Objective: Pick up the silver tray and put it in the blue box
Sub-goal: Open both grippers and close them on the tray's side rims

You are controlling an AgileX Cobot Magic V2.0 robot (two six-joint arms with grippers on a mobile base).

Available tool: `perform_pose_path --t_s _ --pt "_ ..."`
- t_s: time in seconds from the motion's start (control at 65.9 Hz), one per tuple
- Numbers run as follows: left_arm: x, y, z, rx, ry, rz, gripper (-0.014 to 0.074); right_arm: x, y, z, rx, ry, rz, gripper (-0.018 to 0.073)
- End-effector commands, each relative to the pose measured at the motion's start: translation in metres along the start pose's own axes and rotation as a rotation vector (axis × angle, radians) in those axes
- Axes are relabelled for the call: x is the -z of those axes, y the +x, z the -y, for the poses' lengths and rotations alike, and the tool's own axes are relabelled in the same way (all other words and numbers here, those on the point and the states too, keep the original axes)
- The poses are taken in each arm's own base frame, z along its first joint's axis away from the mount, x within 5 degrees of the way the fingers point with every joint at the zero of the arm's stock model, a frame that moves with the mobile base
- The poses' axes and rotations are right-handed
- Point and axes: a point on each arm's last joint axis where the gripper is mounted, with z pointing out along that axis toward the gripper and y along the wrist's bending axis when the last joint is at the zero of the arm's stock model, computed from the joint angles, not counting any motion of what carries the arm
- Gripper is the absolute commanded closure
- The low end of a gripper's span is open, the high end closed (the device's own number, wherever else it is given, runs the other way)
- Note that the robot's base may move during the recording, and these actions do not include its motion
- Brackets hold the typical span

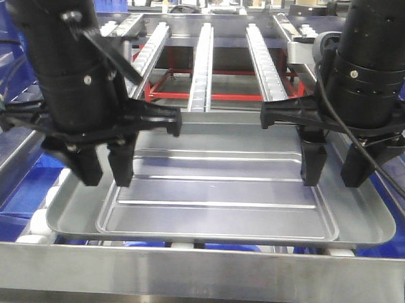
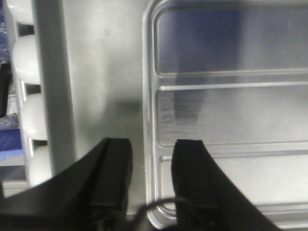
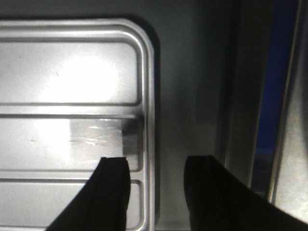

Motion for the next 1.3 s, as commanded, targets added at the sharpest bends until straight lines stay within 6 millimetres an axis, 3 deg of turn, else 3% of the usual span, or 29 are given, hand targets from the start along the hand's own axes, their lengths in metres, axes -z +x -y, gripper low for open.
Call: perform_pose_path --t_s 0.0,0.561,1.289 --pt "0.016 -0.012 0.003 0.010 0.043 0.074 0.0415 0.019 -0.011 -0.002 -0.009 -0.044 0.082 0.0157" --pt "0.014 -0.024 -0.009 0.065 0.059 0.112 0.0416 0.013 -0.015 -0.006 -0.008 -0.078 0.118 0.0157" --pt "0.011 -0.019 -0.001 0.046 0.070 0.101 0.0417 0.000 -0.014 -0.006 0.014 -0.049 0.094 0.0157"
